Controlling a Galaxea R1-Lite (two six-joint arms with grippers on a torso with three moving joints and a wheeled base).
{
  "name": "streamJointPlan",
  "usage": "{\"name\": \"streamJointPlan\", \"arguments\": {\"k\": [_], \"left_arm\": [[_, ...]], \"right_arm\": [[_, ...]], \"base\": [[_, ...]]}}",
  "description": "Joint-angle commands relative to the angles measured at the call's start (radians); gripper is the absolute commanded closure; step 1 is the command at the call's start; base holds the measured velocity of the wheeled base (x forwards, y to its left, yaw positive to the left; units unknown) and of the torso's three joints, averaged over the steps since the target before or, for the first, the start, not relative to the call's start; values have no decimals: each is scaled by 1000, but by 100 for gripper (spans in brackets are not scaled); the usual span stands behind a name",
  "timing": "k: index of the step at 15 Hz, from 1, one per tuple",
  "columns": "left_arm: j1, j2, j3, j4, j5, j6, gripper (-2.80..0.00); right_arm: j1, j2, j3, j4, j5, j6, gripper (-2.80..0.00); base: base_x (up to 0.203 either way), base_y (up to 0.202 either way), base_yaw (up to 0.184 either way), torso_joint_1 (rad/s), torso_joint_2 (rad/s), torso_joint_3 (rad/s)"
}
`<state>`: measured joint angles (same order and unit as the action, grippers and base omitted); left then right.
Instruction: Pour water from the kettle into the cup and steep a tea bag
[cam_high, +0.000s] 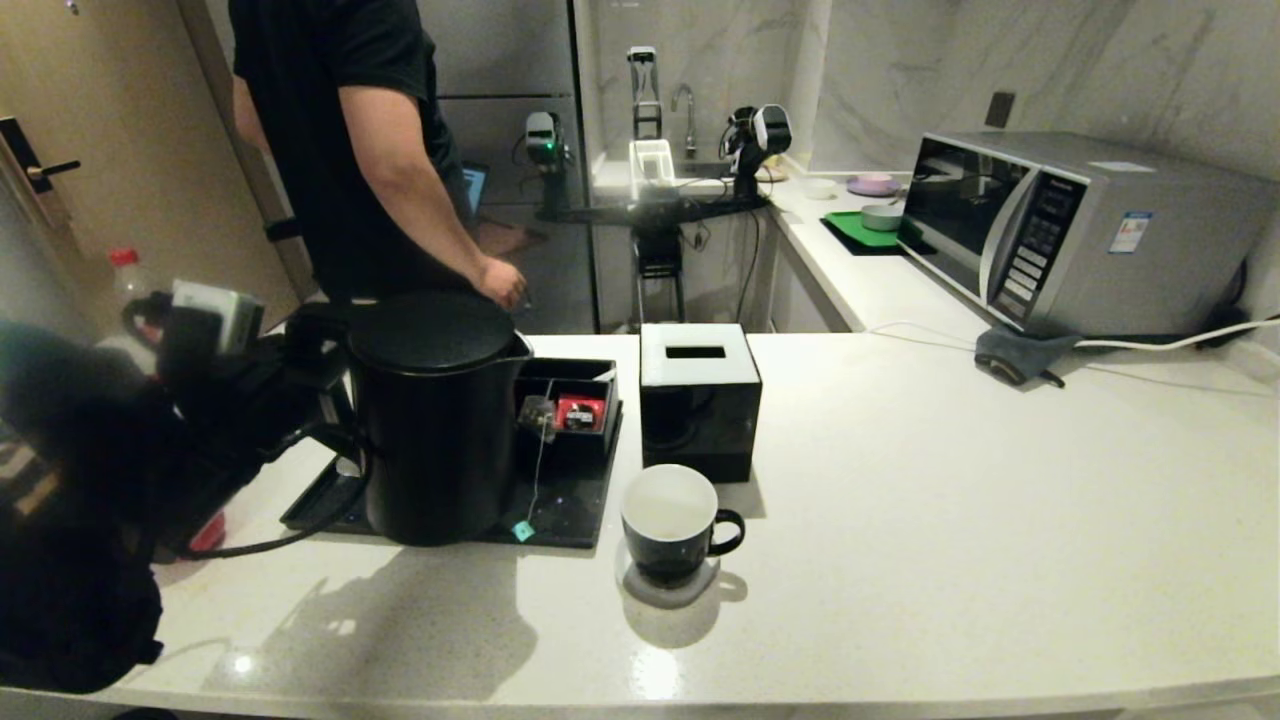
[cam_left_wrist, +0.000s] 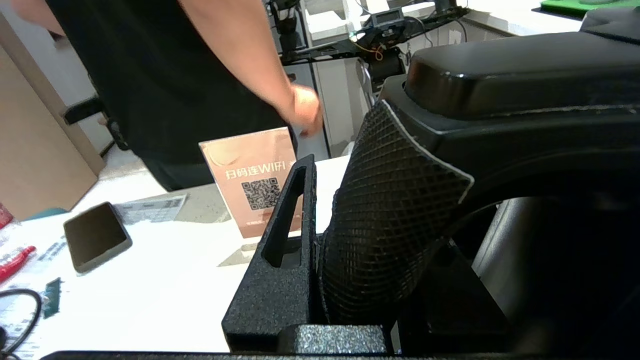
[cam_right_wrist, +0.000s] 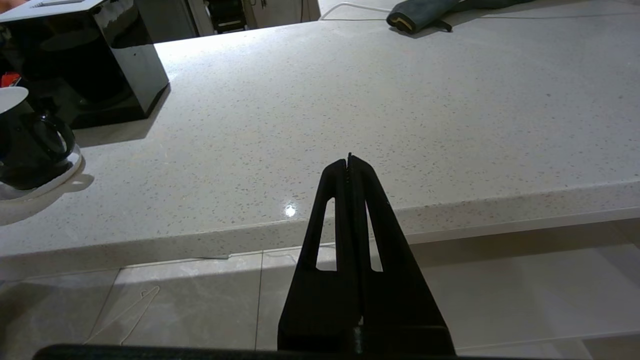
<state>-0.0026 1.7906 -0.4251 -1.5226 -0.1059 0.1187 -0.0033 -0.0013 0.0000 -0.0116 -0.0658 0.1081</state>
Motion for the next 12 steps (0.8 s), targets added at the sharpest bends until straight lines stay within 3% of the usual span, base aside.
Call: {"name": "streamJointPlan", "arguments": {"k": [1, 12], "left_arm": [[-15, 3, 4, -47, -7, 35, 0], [-105, 23, -9, -47, -49, 149, 0]], "right_arm": [[0, 1, 0, -1, 0, 1, 0], [0, 1, 0, -1, 0, 1, 0]], "base": [[0, 0, 0, 0, 0, 0], [0, 0, 0, 0, 0, 0]]}}
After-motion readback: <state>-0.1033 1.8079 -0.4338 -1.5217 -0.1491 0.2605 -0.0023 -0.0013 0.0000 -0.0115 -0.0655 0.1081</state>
